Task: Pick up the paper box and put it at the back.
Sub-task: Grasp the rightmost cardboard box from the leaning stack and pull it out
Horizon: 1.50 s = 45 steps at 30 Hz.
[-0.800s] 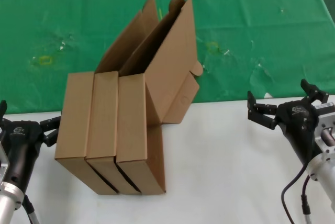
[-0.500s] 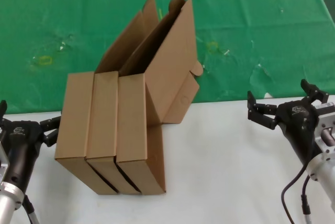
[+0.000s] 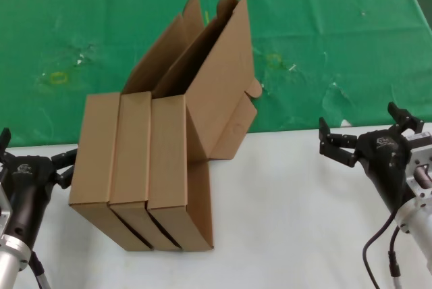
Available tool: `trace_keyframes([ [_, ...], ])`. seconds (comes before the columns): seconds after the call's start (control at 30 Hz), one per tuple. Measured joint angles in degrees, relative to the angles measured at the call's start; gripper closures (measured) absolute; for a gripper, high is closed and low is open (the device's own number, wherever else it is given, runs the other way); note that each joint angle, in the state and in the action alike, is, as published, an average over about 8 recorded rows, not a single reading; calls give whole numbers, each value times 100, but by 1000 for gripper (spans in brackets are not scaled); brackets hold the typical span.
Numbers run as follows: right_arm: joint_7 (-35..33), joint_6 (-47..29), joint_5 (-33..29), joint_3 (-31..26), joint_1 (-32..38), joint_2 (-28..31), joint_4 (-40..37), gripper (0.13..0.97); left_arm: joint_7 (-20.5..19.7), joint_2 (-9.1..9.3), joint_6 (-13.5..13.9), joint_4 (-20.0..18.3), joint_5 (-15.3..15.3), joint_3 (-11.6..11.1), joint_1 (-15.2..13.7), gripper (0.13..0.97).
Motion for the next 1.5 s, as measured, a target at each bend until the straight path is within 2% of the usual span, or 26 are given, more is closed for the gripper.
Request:
trace_keyframes([
  [0.27,0,0,0,0,0,0,0,129,0,0,0,0,0,0,0,183],
  [0.57,-22,-40,8,28,-4,-19,3,129,0,0,0,0,0,0,0,306],
  [0.67,-278,-322,108,207,-30,-148,18,129,0,0,0,0,0,0,0,379],
  [0.83,-1242,-1461,799,504,-174,-213,52,129,0,0,0,0,0,0,0,500],
  [0.9,-1641,-2027,1271,418,-250,17,41,129,0,0,0,0,0,0,0,500],
  [0.97,-1980,-2605,1821,186,-300,408,-7,129,0,0,0,0,0,0,0,500],
  [1.1,-2529,-3716,2910,-527,-180,1317,-277,129,0,0,0,0,0,0,0,610],
  [1.23,-3027,-4748,3733,-1371,283,1994,-808,129,0,0,0,0,0,0,0,719],
  [1.37,-3349,-5636,3907,-1902,806,2146,-1402,129,0,0,0,0,0,0,0,793],
  [1.5,-3435,-6204,3544,-2032,1146,1886,-1823,129,0,0,0,0,0,0,0,867],
])
